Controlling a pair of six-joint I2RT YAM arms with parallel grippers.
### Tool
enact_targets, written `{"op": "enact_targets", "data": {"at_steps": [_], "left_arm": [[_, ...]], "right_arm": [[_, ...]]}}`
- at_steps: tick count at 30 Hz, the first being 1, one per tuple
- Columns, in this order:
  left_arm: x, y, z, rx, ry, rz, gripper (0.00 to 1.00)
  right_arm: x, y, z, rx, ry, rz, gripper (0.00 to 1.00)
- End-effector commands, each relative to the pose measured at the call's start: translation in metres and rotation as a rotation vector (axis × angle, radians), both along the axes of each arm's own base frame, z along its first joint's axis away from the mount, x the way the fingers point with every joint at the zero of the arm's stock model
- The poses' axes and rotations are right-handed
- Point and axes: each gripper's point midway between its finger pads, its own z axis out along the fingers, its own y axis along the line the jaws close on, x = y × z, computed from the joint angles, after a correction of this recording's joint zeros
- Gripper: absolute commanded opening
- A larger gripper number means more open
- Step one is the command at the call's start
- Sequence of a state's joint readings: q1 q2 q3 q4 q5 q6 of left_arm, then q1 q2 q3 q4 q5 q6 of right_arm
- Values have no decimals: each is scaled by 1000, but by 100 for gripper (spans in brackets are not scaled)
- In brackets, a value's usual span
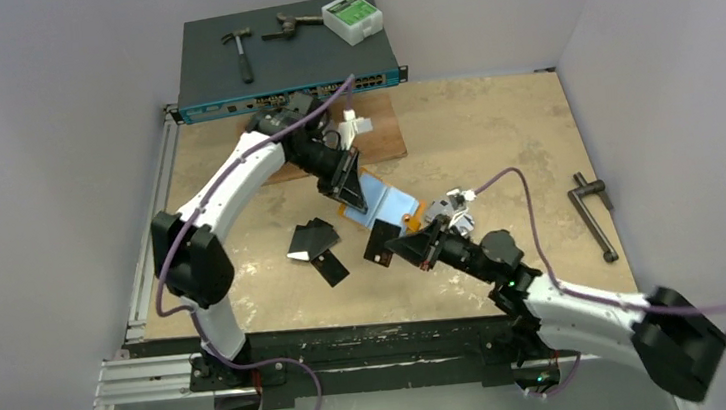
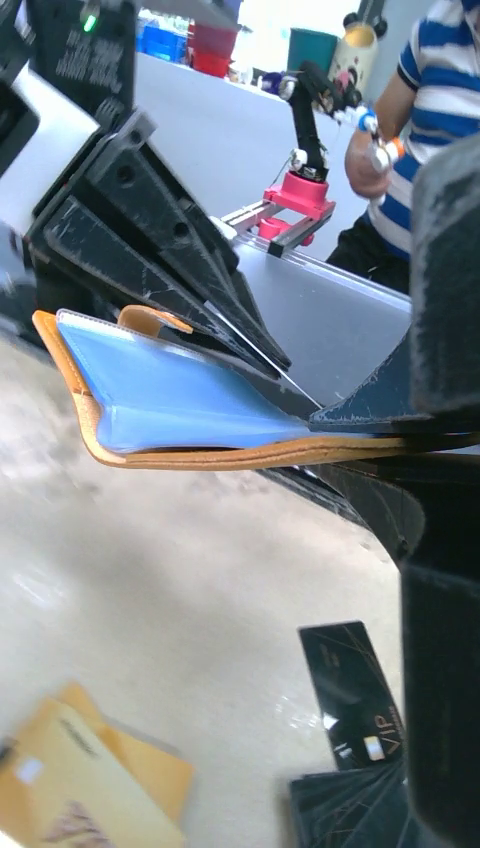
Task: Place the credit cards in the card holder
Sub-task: Pick up the card holder from the center of the board.
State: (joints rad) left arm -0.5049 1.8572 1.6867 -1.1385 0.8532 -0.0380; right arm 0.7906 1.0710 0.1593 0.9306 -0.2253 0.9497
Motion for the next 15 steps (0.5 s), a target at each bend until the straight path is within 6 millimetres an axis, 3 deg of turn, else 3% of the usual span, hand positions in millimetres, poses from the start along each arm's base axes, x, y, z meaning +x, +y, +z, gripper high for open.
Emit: {"op": "enact_targets", "data": {"at_steps": [1, 5, 10, 15], "left_arm": [[-32, -2, 116, -288, -135, -74, 0], [-62, 8, 156, -404, -230, -142, 0], [-91, 13, 187, -525, -239, -208, 0], [-119, 16, 204, -607, -258, -273, 0]], "right_arm": [[12, -32, 67, -44, -232, -156, 0], [5, -59, 134, -35, -364, -237, 0], [-1, -56, 160, -36, -372, -205, 0], [-4, -56, 179, 0, -382, -196, 0]]}}
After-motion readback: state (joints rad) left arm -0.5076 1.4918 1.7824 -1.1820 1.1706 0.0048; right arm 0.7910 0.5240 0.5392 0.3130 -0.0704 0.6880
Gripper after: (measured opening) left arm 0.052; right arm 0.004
